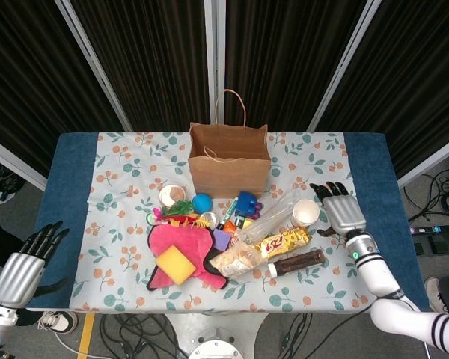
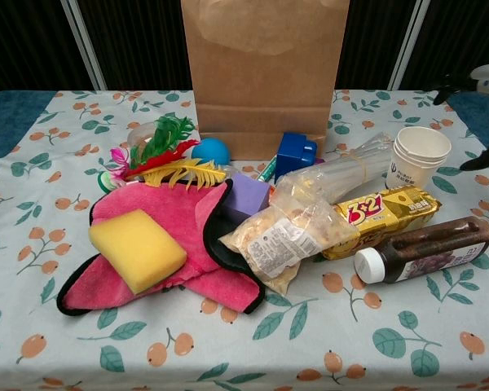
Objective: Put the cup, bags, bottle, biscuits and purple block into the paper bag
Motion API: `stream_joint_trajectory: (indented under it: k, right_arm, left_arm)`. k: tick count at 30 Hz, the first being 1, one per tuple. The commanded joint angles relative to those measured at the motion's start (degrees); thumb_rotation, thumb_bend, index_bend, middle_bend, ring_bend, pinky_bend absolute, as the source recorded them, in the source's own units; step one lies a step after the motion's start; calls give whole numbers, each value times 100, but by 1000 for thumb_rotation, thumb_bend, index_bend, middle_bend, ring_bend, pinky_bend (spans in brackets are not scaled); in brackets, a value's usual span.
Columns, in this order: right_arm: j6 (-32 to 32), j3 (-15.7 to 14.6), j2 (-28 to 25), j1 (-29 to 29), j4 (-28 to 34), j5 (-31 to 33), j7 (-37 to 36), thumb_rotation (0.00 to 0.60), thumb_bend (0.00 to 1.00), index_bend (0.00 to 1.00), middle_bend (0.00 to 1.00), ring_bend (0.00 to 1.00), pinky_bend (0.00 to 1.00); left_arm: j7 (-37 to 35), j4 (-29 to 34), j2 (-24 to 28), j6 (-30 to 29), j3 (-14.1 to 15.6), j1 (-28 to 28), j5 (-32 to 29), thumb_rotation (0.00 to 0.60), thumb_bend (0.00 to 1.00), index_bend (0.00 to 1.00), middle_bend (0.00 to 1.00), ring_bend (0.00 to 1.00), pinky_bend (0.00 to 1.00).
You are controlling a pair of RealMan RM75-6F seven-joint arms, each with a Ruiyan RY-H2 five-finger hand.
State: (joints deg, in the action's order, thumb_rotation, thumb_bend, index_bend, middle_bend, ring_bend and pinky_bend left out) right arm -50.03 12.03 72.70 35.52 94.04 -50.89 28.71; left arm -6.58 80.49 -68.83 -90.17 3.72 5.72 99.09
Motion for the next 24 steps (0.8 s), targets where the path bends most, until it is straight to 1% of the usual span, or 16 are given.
stream_joint_trajectory:
  k: [1,8,12,18,21,24]
  right_arm:
    - [114,-32,328,294,-218,378,286,600,33,54,117,0,0]
    - [69,-147,586,602,-380,791,482,600,48,57,127,0,2]
    - [-99,-237,661,664,-413,896,580,600,59,92,163,24,47]
    - [-273,-326,661,685,-409,948,582,600,77,108,179,43,70]
    - [-284,-342,657,701,-409,957,529,600,90,134,198,61,95]
    - [-228,-345,637,738,-397,970,462,600,110,179,237,96,139]
  left_arm:
    - [-23,-21,-11,16,-3,10,-14,600,0,87,65,62,188]
    - [-78,-67,-43,48,-14,49,-28,600,0,87,66,63,189]
    - [-100,-72,-50,60,-10,63,-26,600,0,87,65,62,188]
    - [-131,-65,-55,75,-4,81,-29,600,0,87,65,62,189]
    - [-138,-71,-63,90,4,85,-35,600,0,87,65,62,189]
    - [-136,-80,-71,103,17,86,-37,600,0,87,65,62,189]
